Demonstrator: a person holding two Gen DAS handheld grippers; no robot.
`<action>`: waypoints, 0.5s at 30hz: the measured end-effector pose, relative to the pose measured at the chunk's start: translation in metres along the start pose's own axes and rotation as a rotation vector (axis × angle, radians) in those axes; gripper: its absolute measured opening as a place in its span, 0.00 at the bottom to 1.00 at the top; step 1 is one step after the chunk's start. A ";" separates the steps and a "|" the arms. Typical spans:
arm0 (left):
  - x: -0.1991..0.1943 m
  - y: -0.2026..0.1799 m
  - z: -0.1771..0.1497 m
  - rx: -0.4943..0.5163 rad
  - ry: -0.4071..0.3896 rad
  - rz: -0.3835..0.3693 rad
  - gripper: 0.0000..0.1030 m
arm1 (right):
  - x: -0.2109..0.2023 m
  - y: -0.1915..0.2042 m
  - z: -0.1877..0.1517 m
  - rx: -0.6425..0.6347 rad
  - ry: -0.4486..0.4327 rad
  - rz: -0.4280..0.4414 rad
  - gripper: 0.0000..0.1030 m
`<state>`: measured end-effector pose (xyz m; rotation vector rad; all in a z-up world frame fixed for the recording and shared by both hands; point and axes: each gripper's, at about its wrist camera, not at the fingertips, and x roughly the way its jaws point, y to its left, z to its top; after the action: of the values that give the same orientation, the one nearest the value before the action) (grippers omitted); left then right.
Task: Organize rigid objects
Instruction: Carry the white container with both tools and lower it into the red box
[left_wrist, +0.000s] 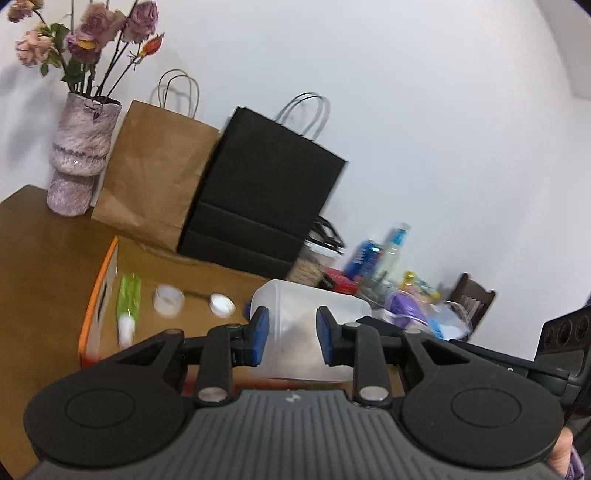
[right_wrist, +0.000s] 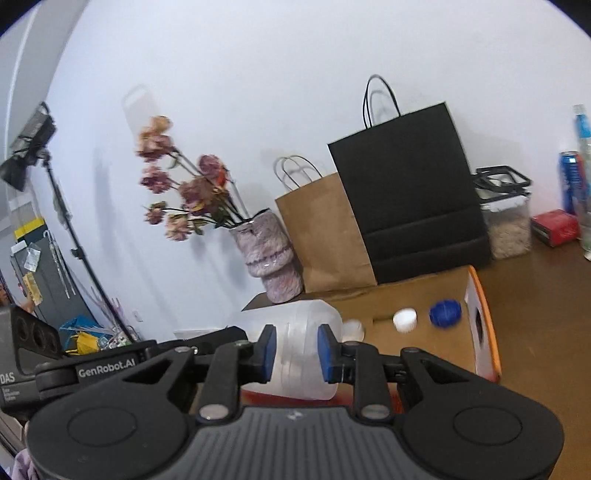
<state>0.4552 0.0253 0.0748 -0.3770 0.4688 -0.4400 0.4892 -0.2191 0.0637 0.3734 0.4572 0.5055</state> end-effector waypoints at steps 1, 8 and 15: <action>0.015 0.007 0.010 -0.021 0.015 0.017 0.27 | 0.015 -0.007 0.007 0.019 0.019 -0.003 0.23; 0.124 0.049 0.028 -0.075 0.149 0.100 0.27 | 0.115 -0.067 0.026 0.111 0.156 -0.115 0.23; 0.188 0.099 0.014 -0.149 0.262 0.204 0.27 | 0.191 -0.095 0.014 0.173 0.344 -0.138 0.23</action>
<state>0.6448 0.0203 -0.0224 -0.4126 0.7908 -0.2575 0.6808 -0.1968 -0.0293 0.4192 0.8575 0.3975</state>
